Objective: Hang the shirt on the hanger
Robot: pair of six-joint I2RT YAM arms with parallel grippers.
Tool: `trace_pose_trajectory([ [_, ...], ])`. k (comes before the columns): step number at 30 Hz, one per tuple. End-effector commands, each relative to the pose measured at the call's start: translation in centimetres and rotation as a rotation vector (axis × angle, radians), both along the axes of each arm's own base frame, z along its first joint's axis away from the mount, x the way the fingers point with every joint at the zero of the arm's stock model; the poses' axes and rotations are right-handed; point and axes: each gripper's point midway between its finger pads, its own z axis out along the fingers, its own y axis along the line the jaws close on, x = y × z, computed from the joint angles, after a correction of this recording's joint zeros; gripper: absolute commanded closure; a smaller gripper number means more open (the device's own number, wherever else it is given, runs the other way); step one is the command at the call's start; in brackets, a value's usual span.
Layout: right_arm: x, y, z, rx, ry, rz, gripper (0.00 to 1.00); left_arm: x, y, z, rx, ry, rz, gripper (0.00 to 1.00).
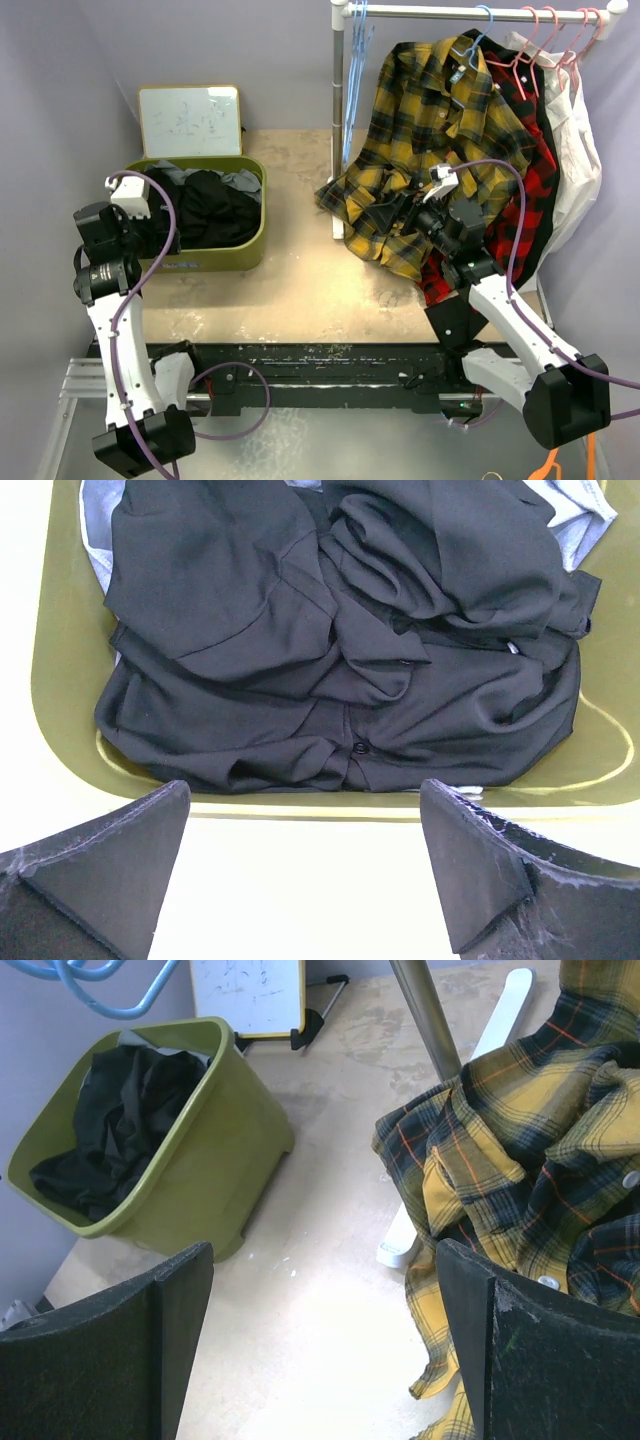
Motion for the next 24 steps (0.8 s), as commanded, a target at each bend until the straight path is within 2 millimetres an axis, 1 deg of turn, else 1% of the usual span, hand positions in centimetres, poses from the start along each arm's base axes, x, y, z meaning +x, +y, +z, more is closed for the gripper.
trace_pose_trajectory([
  [1, 0.4, -0.3, 2.5, 0.001, -0.085, -0.018, 0.07, 0.7, 0.9, 1.8, 0.017, -0.056, 0.037, 0.01],
  [5, 0.6, -0.4, 2.4, 0.007, -0.079, -0.032, 0.07, 0.4, 0.0, 1.2, 0.04, -0.04, -0.044, 0.01],
  [8, 0.6, -0.6, 3.0, 0.006, -0.091, -0.041, 0.07, 0.2, -0.2, 1.4, 0.054, -0.03, -0.085, 0.01],
  [10, 0.6, -0.6, 3.1, 0.0, -0.093, -0.041, 0.07, 0.3, -1.0, 1.7, 0.036, -0.028, -0.137, 0.01],
  [12, 0.6, -0.5, 3.1, 0.005, -0.091, -0.036, 0.07, 0.5, -2.4, 1.8, 0.005, -0.015, -0.23, 0.01],
  [15, 0.4, -0.3, 3.4, 0.028, -0.099, -0.029, 0.07, 2.3, -3.8, 2.7, -0.054, 0.064, -0.405, 0.01],
  [17, 0.3, -0.1, 3.5, 0.044, -0.101, -0.019, 0.07, 3.7, -3.6, 2.9, -0.08, 0.138, -0.479, 0.01],
  [18, 0.2, 0.0, 3.6, 0.051, -0.099, -0.009, 0.07, 4.1, -3.8, 2.9, -0.088, 0.164, -0.53, 0.01],
  [19, 0.0, 0.2, 3.8, 0.058, -0.1, 0.001, 0.07, 5.0, -3.9, 2.9, -0.077, 0.169, -0.57, 0.01],
  [21, -0.1, 0.3, 4.5, 0.063, -0.104, 0.009, 0.07, 6.6, -4.2, 2.3, -0.033, 0.203, -0.619, 0.01],
  [23, -0.5, 0.0, 5.2, 0.059, -0.122, 0.003, 0.07, 8.7, -4.5, 1.7, 0.009, 0.221, -0.619, 0.01],
  [24, -0.6, -0.2, 5.3, 0.054, -0.125, -0.004, 0.07, 9.7, -4.7, 1.3, 0.01, 0.225, -0.617, 0.01],
])
